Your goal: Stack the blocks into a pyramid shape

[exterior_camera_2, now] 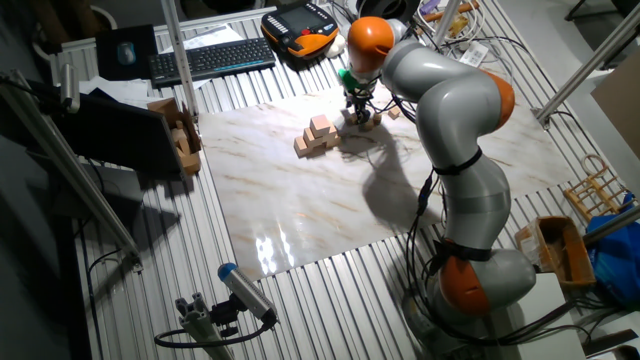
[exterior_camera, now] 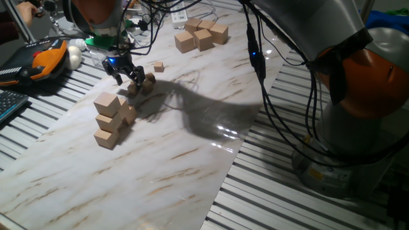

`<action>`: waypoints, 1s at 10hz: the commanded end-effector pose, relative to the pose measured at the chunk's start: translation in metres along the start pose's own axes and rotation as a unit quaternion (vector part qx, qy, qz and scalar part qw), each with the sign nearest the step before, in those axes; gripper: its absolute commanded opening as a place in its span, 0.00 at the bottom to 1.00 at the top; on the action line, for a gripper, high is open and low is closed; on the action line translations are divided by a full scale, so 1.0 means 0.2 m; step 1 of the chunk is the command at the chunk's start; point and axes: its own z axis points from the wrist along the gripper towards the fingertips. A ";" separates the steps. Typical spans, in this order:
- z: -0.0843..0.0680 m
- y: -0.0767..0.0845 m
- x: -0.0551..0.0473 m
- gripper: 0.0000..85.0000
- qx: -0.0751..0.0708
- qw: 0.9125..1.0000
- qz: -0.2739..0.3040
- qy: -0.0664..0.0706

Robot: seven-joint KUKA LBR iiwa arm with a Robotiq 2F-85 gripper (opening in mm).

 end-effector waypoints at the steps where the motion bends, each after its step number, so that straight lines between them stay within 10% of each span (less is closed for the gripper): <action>1: 0.00 0.00 0.00 0.80 0.001 1.000 0.001 0.000; 10: 0.02 -0.01 -0.01 0.80 0.005 1.000 -0.004 0.007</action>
